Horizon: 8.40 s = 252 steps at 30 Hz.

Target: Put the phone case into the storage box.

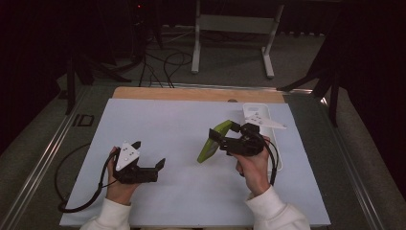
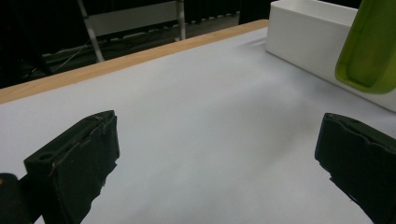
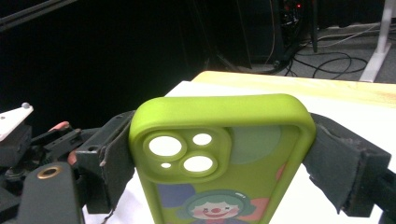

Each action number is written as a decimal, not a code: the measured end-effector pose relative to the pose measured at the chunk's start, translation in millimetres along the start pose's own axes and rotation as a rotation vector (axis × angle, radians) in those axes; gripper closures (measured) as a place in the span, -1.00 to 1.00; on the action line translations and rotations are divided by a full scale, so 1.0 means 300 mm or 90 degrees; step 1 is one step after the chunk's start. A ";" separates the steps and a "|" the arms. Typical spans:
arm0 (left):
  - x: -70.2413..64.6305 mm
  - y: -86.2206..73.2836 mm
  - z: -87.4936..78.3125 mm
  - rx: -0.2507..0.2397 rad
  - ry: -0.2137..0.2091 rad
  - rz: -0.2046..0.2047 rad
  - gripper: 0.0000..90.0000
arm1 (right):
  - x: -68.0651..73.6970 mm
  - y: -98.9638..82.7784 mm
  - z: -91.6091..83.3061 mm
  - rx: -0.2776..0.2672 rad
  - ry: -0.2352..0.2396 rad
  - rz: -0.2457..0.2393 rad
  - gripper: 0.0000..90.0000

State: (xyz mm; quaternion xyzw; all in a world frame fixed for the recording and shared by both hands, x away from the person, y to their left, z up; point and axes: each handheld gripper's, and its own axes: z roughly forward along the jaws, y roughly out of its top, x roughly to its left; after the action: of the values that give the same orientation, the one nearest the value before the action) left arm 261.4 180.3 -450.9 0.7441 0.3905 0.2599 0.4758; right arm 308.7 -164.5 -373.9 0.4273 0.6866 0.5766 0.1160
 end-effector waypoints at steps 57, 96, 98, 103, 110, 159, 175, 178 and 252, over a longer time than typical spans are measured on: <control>0.043 -0.097 -0.046 0.003 0.031 -0.004 -1.00 | -0.082 0.087 0.006 -0.003 -0.070 -0.006 -0.65; 0.038 -0.096 -0.051 0.000 0.021 -0.009 -1.00 | -0.158 0.153 0.009 -0.012 -0.124 -0.003 -0.65; 0.039 -0.095 -0.052 -0.001 0.022 -0.010 -1.00 | -0.160 0.155 0.009 -0.013 -0.127 -0.002 -0.65; 0.040 -0.095 -0.054 0.000 0.023 -0.009 -1.00 | -0.167 0.159 0.009 -0.015 -0.133 -0.002 -0.65; 0.040 -0.094 -0.055 -0.002 0.024 -0.009 -1.00 | -0.181 0.162 0.004 -0.016 -0.142 0.001 -0.65; 0.036 -0.095 -0.053 -0.002 0.022 -0.010 -1.00 | -0.274 0.232 -0.057 -0.039 -0.210 0.015 -0.65; 0.033 -0.094 -0.052 -0.001 0.021 -0.009 -1.00 | -0.295 0.259 -0.072 -0.041 -0.233 0.012 -0.65; 0.032 -0.094 -0.052 0.000 0.022 -0.009 -1.00 | -0.301 0.260 -0.072 -0.040 -0.239 0.013 -0.65; 0.029 -0.098 -0.046 0.004 0.021 -0.006 -1.00 | -0.397 0.251 -0.002 -0.002 -0.389 -0.025 -0.65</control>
State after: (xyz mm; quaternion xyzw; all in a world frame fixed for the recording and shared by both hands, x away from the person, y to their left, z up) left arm 246.1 201.7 -471.9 0.7393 0.4026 0.2682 0.4684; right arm 415.0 -253.0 -346.3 0.5672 0.6273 0.4201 0.3292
